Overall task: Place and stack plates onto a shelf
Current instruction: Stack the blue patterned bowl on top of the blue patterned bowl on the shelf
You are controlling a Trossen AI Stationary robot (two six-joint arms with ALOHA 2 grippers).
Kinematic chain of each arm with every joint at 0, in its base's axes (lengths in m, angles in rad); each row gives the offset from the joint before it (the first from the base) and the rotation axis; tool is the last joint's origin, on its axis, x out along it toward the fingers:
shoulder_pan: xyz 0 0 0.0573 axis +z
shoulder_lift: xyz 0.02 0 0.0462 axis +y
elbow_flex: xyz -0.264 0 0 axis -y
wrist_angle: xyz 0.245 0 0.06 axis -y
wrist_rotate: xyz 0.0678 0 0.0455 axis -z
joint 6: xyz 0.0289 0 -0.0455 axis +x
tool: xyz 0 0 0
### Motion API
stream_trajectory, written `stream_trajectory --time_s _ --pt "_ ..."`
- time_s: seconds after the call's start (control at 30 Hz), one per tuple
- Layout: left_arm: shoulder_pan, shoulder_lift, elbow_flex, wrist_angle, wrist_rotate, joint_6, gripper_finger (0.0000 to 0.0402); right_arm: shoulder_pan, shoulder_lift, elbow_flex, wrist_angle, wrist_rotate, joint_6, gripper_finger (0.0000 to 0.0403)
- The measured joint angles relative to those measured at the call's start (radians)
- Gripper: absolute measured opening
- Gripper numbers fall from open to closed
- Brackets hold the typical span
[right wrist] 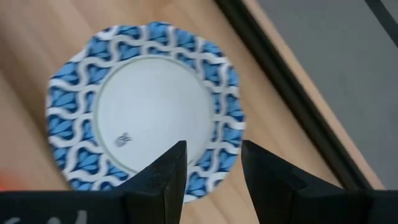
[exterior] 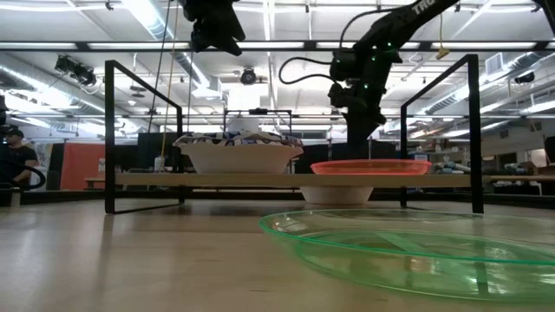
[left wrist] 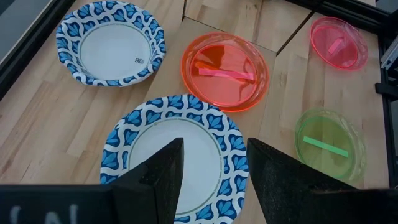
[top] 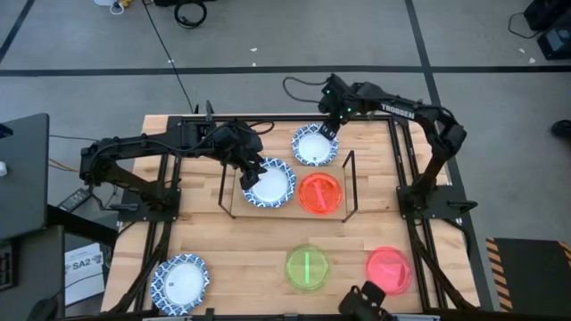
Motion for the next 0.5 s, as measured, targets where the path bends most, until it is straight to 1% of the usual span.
stream_trajectory --time_s 0.1,0.17,0.27,0.5 --pt "0.000 0.000 0.000 0.000 0.000 0.000 0.0183 -0.030 0.005 0.000 0.011 -0.002 0.000 0.0158" --pt "0.000 0.000 0.000 0.000 0.000 0.000 0.0183 -0.049 0.021 0.001 0.011 -0.021 0.000 0.0158" --pt "0.000 0.000 0.000 0.000 0.000 0.000 0.0183 -0.065 0.062 0.001 0.016 -0.045 0.000 0.0158" --pt "0.000 0.000 0.000 0.000 0.000 0.000 0.0183 -0.085 0.158 0.000 0.057 -0.040 -0.001 0.0158"
